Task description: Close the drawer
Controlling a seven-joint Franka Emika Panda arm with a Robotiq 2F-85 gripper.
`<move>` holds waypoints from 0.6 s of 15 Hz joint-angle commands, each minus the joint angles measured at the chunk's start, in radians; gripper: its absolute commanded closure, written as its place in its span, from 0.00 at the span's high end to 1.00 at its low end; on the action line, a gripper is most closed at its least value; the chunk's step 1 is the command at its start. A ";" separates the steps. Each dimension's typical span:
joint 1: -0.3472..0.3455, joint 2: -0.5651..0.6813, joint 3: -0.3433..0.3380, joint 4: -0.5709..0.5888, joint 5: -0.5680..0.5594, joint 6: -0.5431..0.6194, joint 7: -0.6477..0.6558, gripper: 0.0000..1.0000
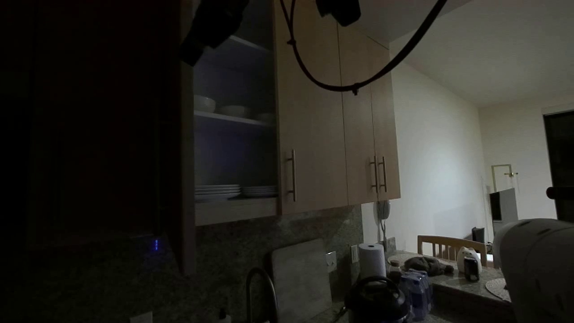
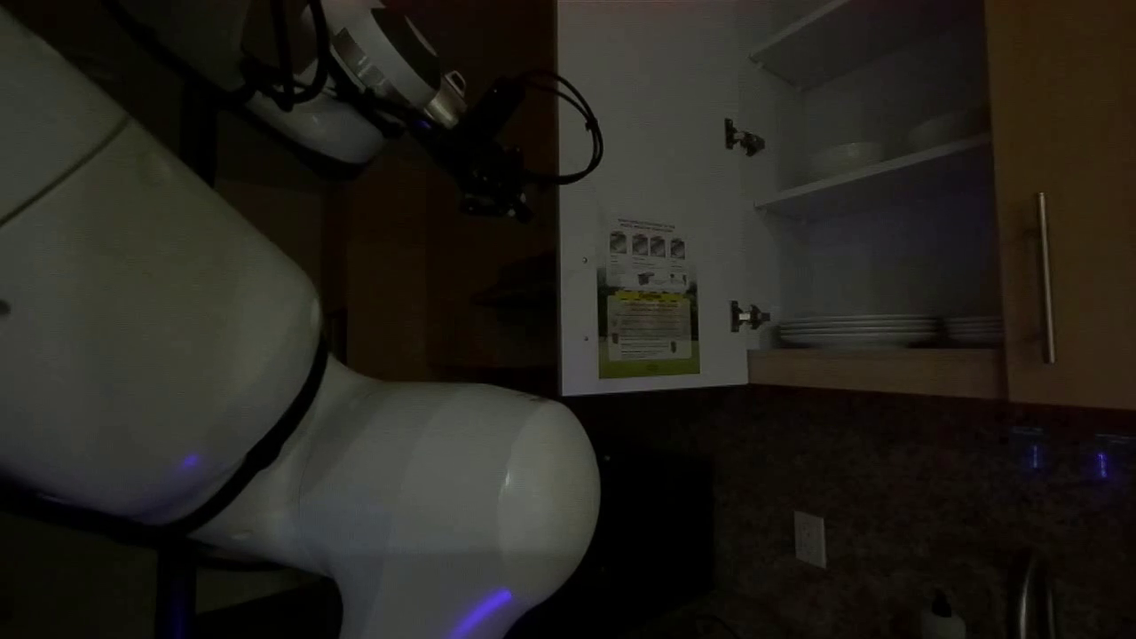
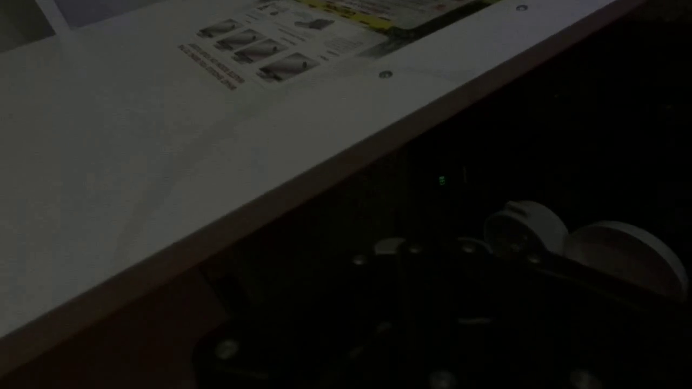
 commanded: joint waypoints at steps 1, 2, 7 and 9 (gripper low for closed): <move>0.005 0.044 0.007 0.029 -0.039 0.024 -0.052 0.07; 0.006 0.055 0.007 0.038 -0.045 0.022 -0.061 0.07; 0.003 0.110 0.009 0.071 -0.061 0.033 -0.082 0.07; 0.000 0.129 0.010 0.079 -0.076 0.047 -0.089 0.07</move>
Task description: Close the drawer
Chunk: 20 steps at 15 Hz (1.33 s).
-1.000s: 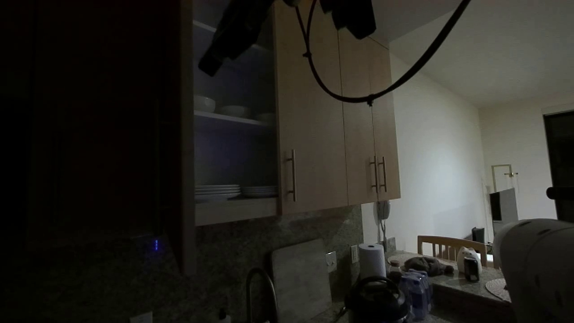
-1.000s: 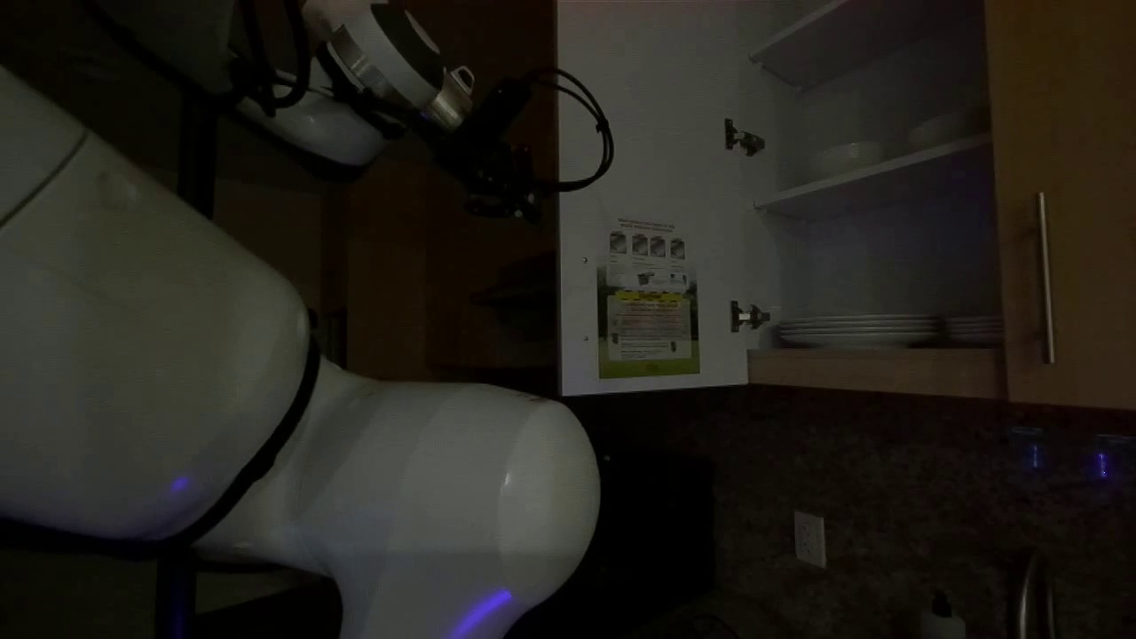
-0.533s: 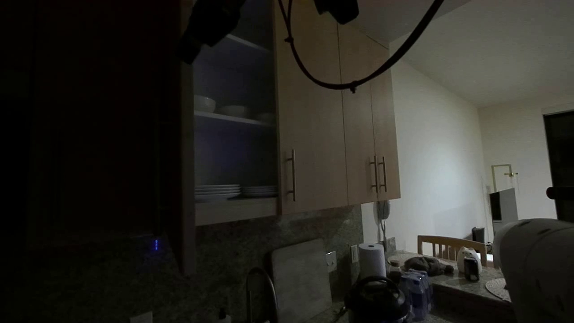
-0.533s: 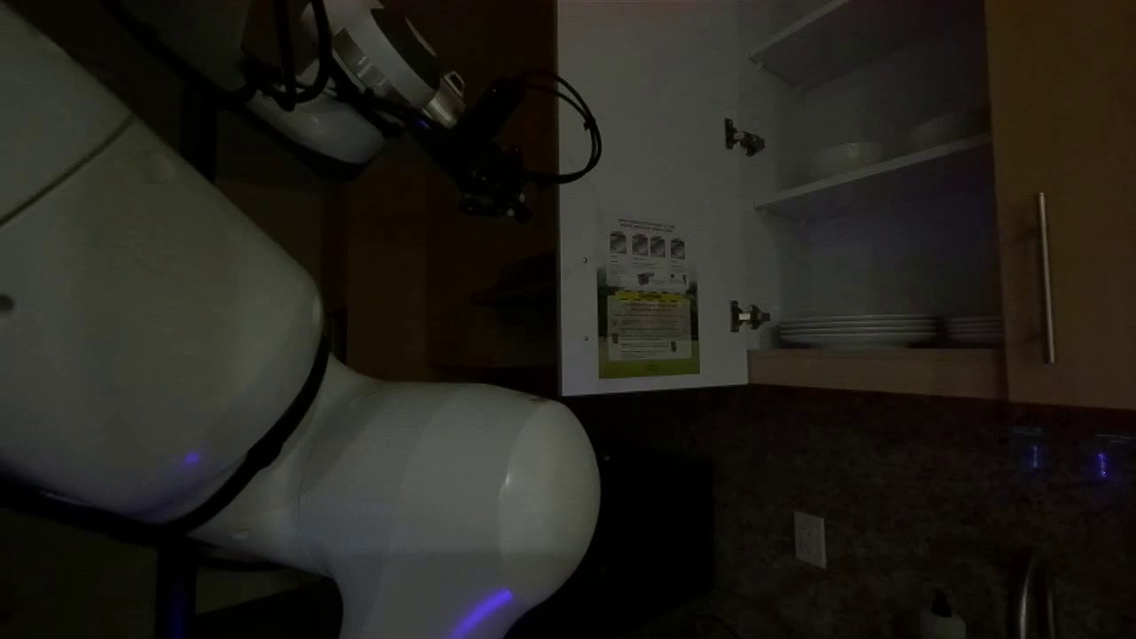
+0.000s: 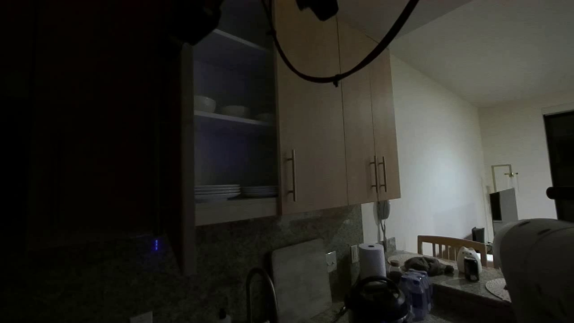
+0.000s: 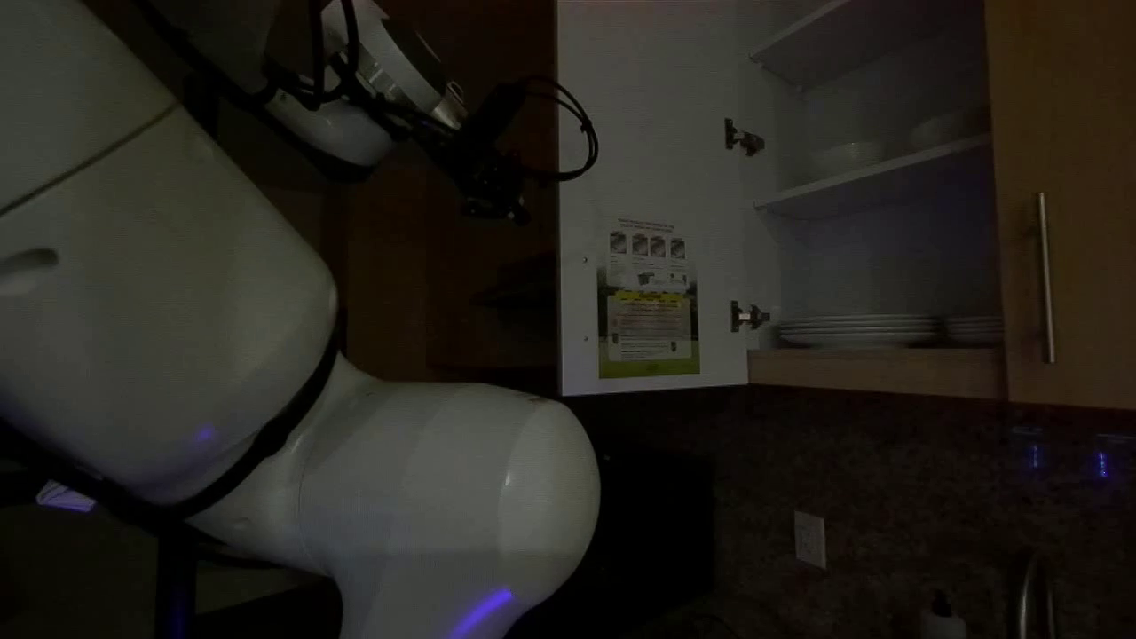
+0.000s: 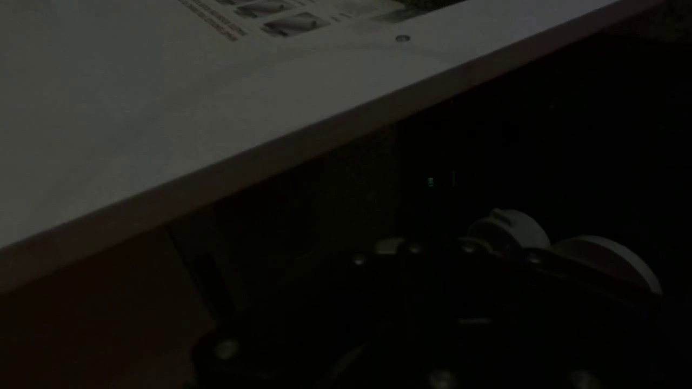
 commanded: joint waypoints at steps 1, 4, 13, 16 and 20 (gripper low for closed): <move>-0.004 0.057 -0.002 0.028 -0.045 0.048 -0.041 0.07; -0.023 0.090 -0.001 0.046 -0.069 0.064 -0.030 0.07; -0.139 0.183 -0.001 0.149 -0.102 0.048 0.024 0.07; -0.171 0.191 0.001 0.170 -0.106 0.045 0.047 0.07; -0.219 0.176 -0.002 0.173 -0.111 0.043 0.097 0.07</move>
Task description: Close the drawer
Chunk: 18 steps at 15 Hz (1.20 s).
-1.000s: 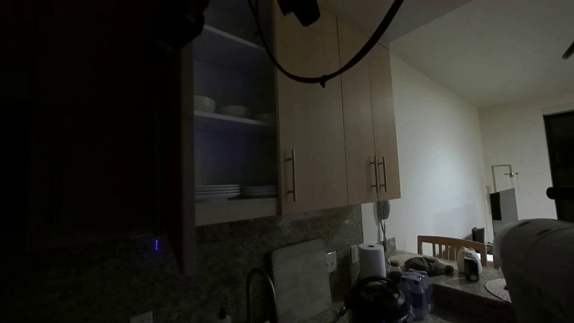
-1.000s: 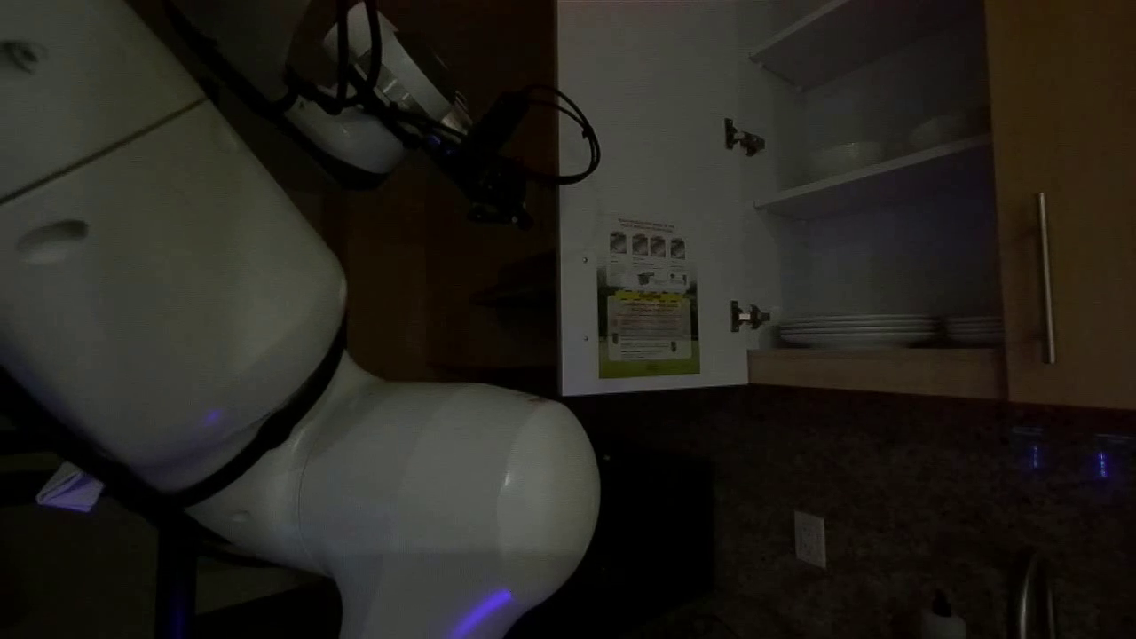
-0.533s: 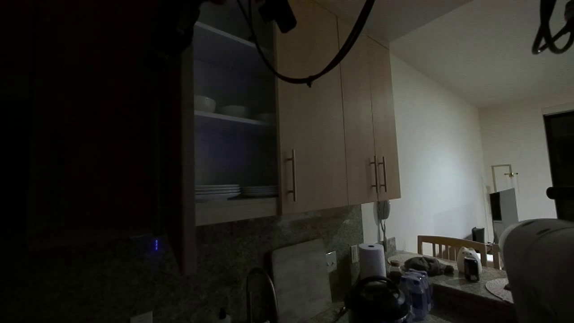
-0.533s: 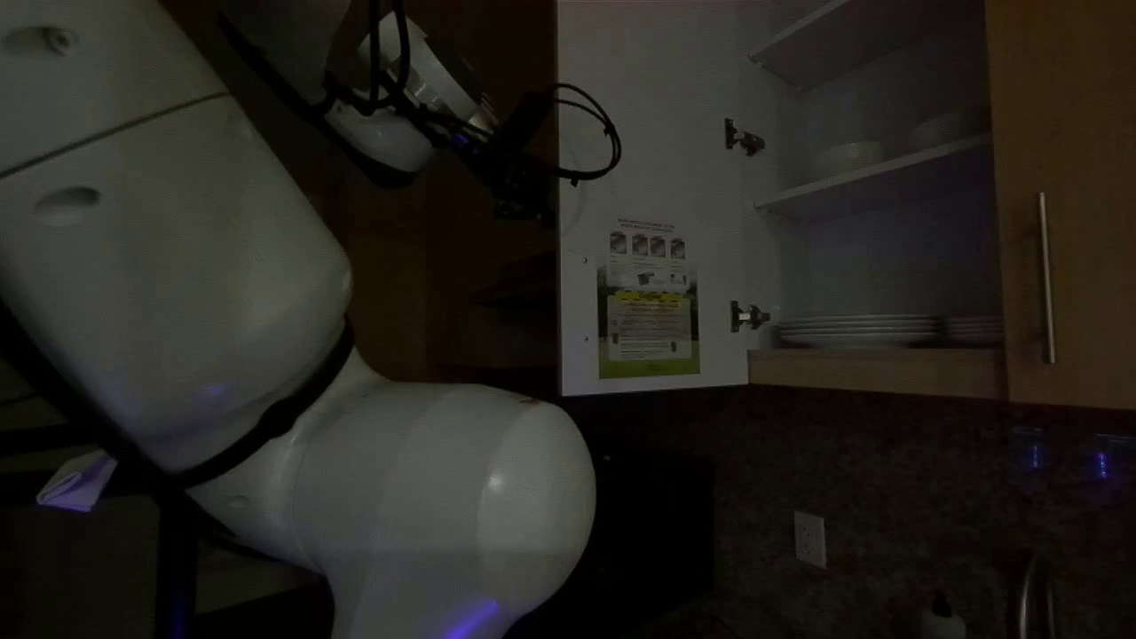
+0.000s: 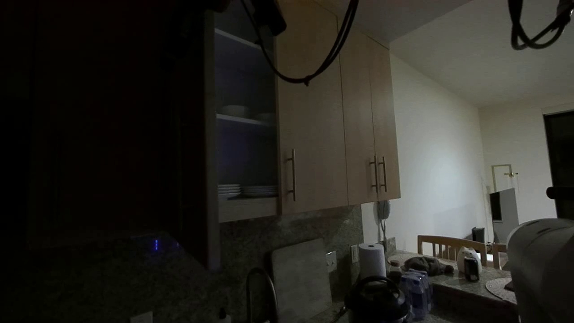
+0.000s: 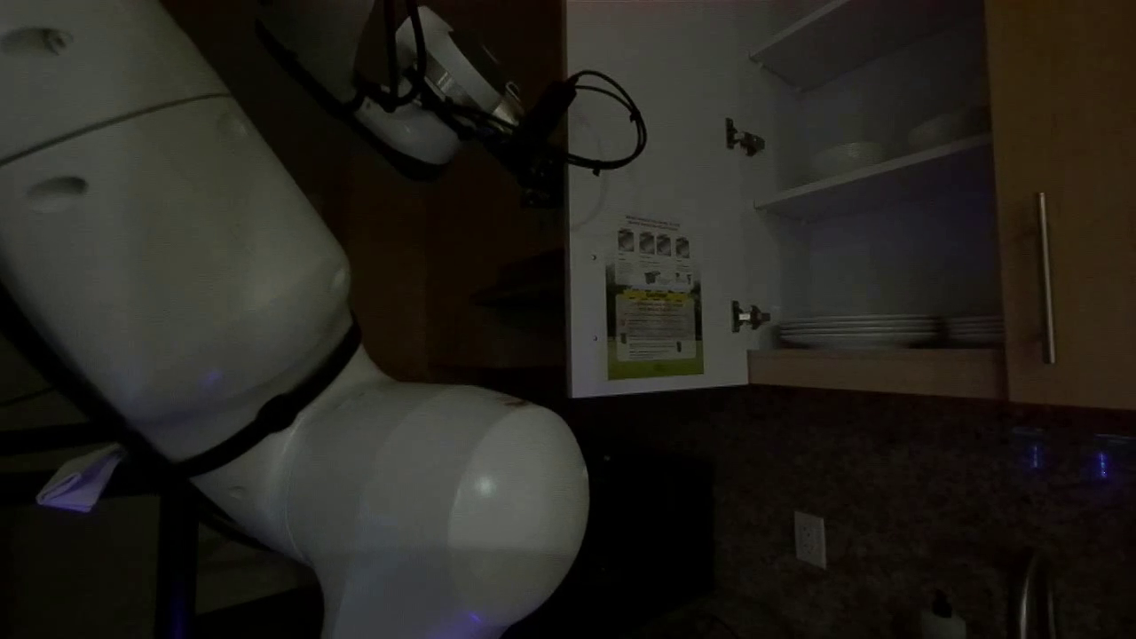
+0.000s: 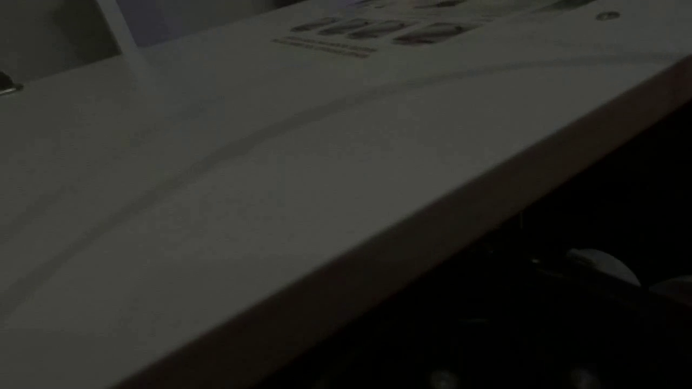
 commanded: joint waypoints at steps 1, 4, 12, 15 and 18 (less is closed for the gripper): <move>-0.047 -0.009 0.003 0.010 -0.039 0.001 0.079 0.07; -0.088 -0.033 -0.002 0.004 -0.034 -0.015 0.147 0.07; -0.219 -0.130 -0.011 -0.018 -0.030 -0.104 0.347 0.07; -0.255 -0.168 -0.040 -0.034 -0.022 -0.157 0.393 0.06; -0.274 -0.186 -0.084 -0.055 -0.011 -0.177 0.419 0.07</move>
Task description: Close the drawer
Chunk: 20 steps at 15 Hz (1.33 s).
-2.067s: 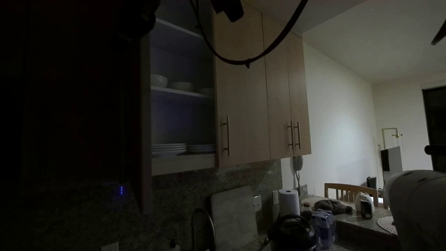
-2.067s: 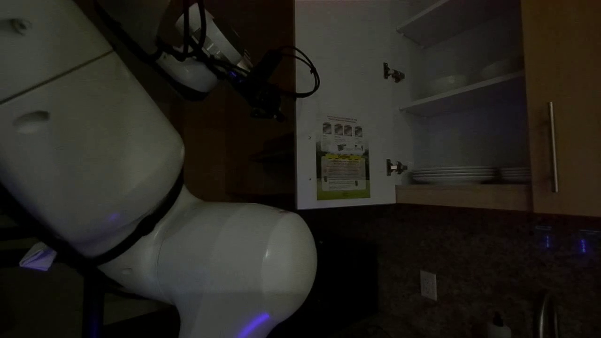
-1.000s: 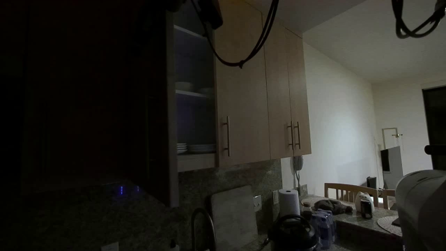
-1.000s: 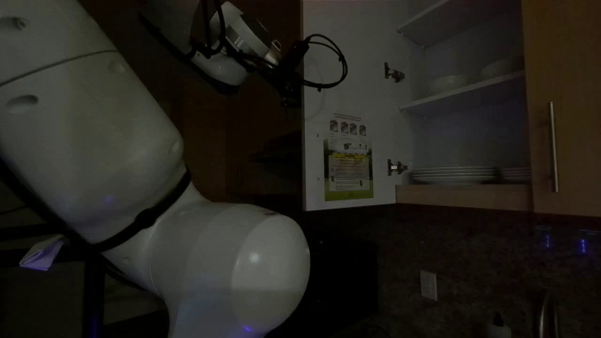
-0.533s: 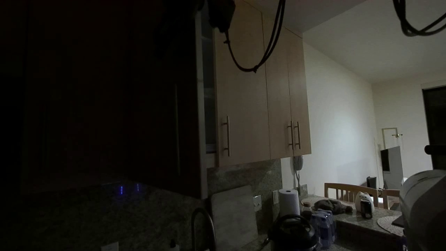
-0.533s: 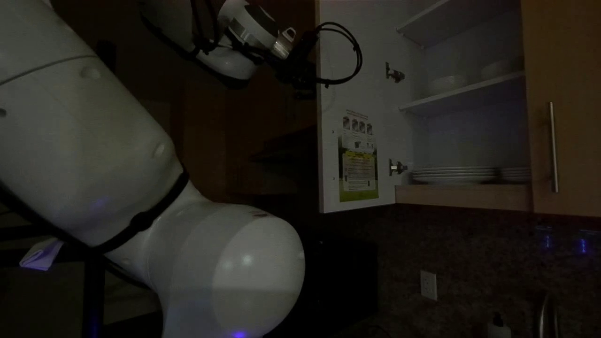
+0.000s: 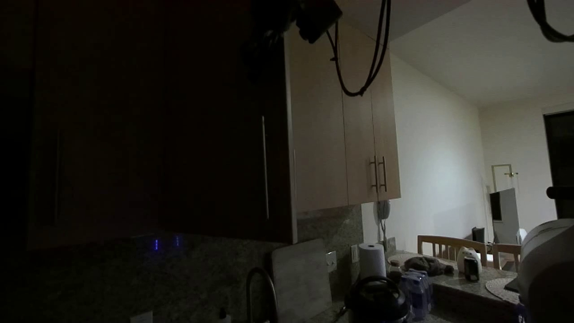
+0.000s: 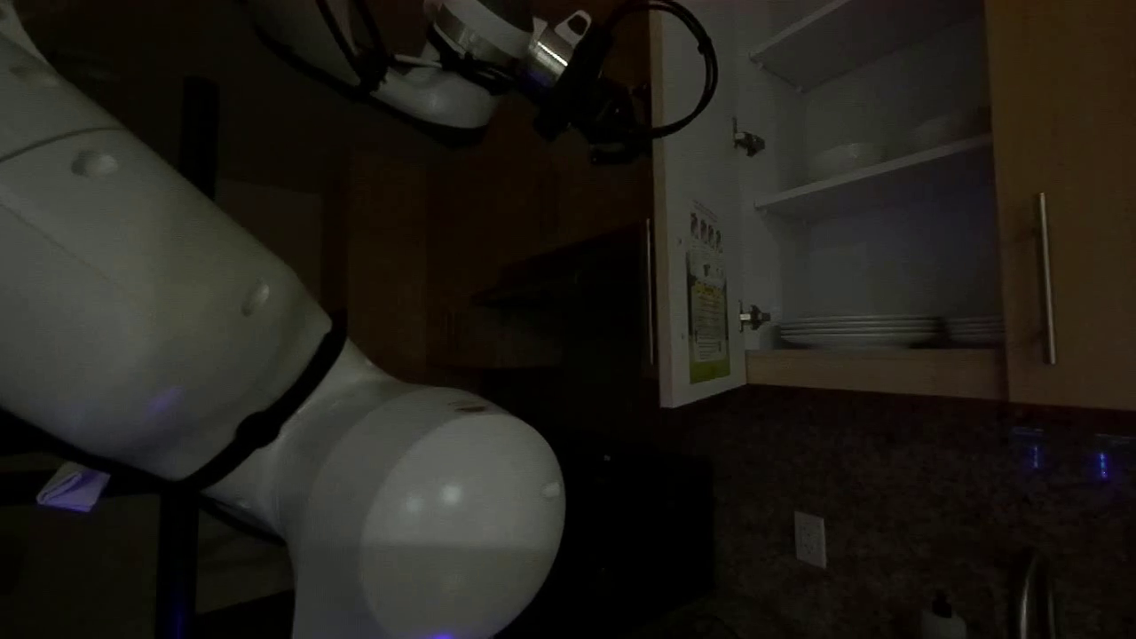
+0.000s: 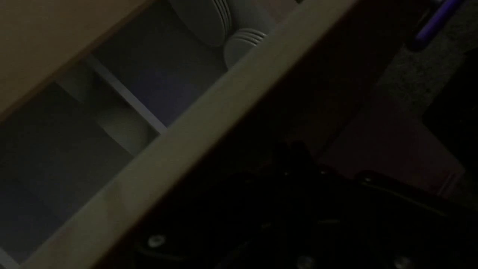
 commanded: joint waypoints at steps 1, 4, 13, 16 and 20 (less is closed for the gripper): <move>-0.032 -0.037 -0.048 -0.050 -0.012 0.004 0.060 0.07; -0.063 -0.035 -0.079 -0.080 -0.025 0.075 0.103 0.07; -0.265 -0.007 -0.080 -0.111 -0.053 0.250 0.240 0.07; -0.315 -0.009 -0.069 -0.116 -0.056 0.295 0.275 0.07; -0.384 -0.010 -0.046 -0.115 -0.052 0.343 0.341 0.07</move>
